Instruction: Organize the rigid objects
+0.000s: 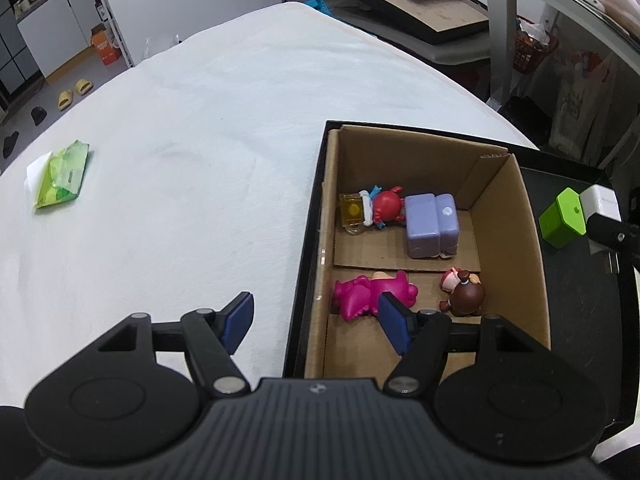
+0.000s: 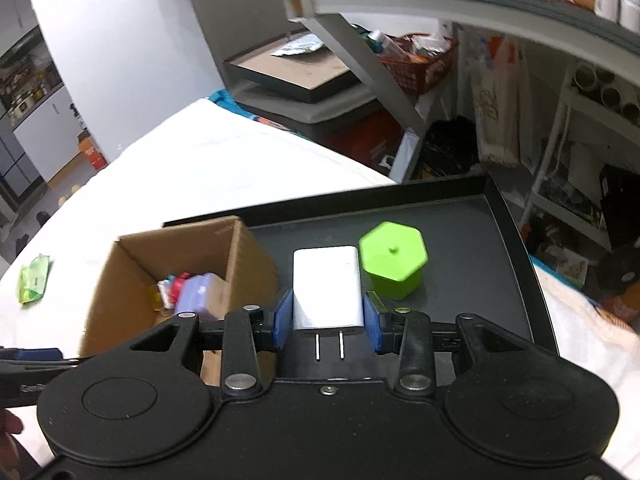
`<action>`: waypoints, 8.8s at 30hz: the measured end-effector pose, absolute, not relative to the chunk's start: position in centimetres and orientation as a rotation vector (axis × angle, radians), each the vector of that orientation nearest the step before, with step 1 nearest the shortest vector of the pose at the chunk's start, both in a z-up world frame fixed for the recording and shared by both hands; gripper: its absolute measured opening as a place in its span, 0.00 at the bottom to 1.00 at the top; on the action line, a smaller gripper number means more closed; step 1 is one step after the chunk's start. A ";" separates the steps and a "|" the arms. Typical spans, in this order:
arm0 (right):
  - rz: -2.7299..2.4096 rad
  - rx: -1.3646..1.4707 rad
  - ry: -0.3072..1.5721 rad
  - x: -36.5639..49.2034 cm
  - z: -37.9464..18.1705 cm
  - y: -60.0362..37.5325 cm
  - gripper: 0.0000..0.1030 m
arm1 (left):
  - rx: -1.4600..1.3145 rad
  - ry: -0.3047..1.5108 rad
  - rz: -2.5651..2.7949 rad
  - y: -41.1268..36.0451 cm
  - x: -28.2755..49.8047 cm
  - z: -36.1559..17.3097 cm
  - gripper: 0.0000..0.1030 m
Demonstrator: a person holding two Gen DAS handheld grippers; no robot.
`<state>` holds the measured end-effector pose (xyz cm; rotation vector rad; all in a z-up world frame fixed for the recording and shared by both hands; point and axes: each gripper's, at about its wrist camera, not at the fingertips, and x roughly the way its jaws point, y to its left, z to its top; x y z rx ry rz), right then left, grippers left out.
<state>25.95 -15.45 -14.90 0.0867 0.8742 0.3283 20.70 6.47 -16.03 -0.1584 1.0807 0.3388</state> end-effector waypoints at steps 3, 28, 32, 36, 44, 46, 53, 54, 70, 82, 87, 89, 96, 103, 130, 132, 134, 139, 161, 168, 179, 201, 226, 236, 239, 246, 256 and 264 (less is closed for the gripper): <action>0.344 0.074 0.865 25.8 -13.9 -14.4 0.36 | -0.182 1.076 0.331 7.2 20.4 -16.3 0.65; 0.428 -0.117 0.867 23.6 -12.8 -3.3 0.41 | -0.405 1.043 0.232 12.2 19.6 -20.8 0.65; 0.418 -0.120 0.868 23.5 -13.2 -2.9 0.57 | -0.397 1.037 0.221 12.1 19.6 -21.0 0.65; 0.387 -0.126 0.875 23.4 -13.3 -3.2 0.58 | -0.415 1.041 0.199 12.1 19.4 -21.1 0.64; 0.354 -0.114 0.864 23.0 -13.0 -5.2 0.59 | -0.431 1.029 0.190 11.8 19.1 -21.1 0.39; 0.353 -0.111 0.861 23.0 -12.9 -5.5 0.59 | -0.440 1.028 0.183 11.8 19.0 -21.2 0.32; 0.368 -0.090 0.836 23.0 -12.4 -6.7 0.59 | -0.399 1.013 0.172 10.9 18.8 -21.0 0.17; 0.370 -0.087 0.833 23.0 -12.4 -6.9 0.59 | -0.394 1.013 0.174 10.8 18.8 -20.9 0.17; 0.335 -0.050 0.830 24.7 -13.3 -11.9 0.59 | -0.295 1.043 0.214 9.2 19.4 -20.0 0.16; 0.299 0.039 0.869 27.9 -15.8 -15.3 0.60 | -0.213 1.071 0.284 7.9 20.8 -19.2 0.19; 0.294 0.065 0.862 28.9 -16.5 -15.9 0.68 | -0.175 1.115 0.317 7.2 21.9 -19.3 0.23; 0.300 0.074 0.859 29.2 -17.0 -16.2 0.69 | -0.158 1.109 0.322 6.9 22.3 -19.0 0.36; 0.260 -0.013 0.807 30.2 -18.4 -16.4 0.88 | -0.119 1.108 0.385 6.3 23.9 -18.9 0.52; 0.250 0.017 0.843 32.4 -20.7 -17.1 0.89 | -0.116 1.129 0.434 6.0 25.4 -19.2 0.54; 0.258 0.024 0.868 32.8 -23.1 -18.0 0.50 | -0.100 1.154 0.412 4.0 24.9 -18.1 0.55; 0.255 0.051 0.887 32.2 -22.8 -18.7 0.50 | -0.103 1.152 0.401 3.8 24.6 -18.1 0.55; 0.257 0.083 0.908 31.6 -22.5 -19.3 0.50 | -0.107 1.154 0.391 3.7 24.4 -18.1 0.55; 0.261 0.093 0.902 29.9 -20.8 -19.5 0.50 | -0.107 1.157 0.372 3.7 23.5 -18.2 0.55; 0.350 -0.006 0.873 25.5 -13.3 -14.5 0.50 | -0.237 1.121 0.301 7.0 20.0 -17.9 0.55; 0.382 -0.051 0.868 24.6 -11.8 -11.4 0.50 | -0.292 1.091 0.272 8.6 19.1 -19.1 0.55; 0.428 -0.150 0.883 24.5 -11.6 -5.0 0.50 | -0.427 1.044 0.200 10.9 18.6 -21.2 0.22; 0.453 -0.201 0.914 24.5 -13.6 1.6 0.61 | -0.499 1.031 0.138 12.5 18.0 -21.8 0.19; 0.369 -0.032 0.903 23.2 -11.3 -8.0 0.76 | -0.306 1.070 0.204 8.7 18.0 -16.7 0.34; 0.331 0.064 0.856 20.3 -8.9 -13.5 0.97 | -0.235 1.006 0.206 6.1 15.6 -12.1 0.53; 0.318 0.086 0.848 19.5 -8.4 -14.7 1.00 | -0.228 0.992 0.210 5.6 14.7 -11.0 0.58; 0.278 0.123 0.848 17.4 -7.6 -17.2 1.00 | -0.168 0.959 0.191 3.8 12.6 -8.8 0.66; 0.274 0.159 0.791 13.4 -5.5 -19.2 1.00 | -0.166 0.904 0.184 3.1 8.8 -5.9 0.72; 0.287 0.154 0.754 10.6 -4.0 -19.8 1.00 | -0.155 0.857 0.177 2.7 6.0 -3.8 0.73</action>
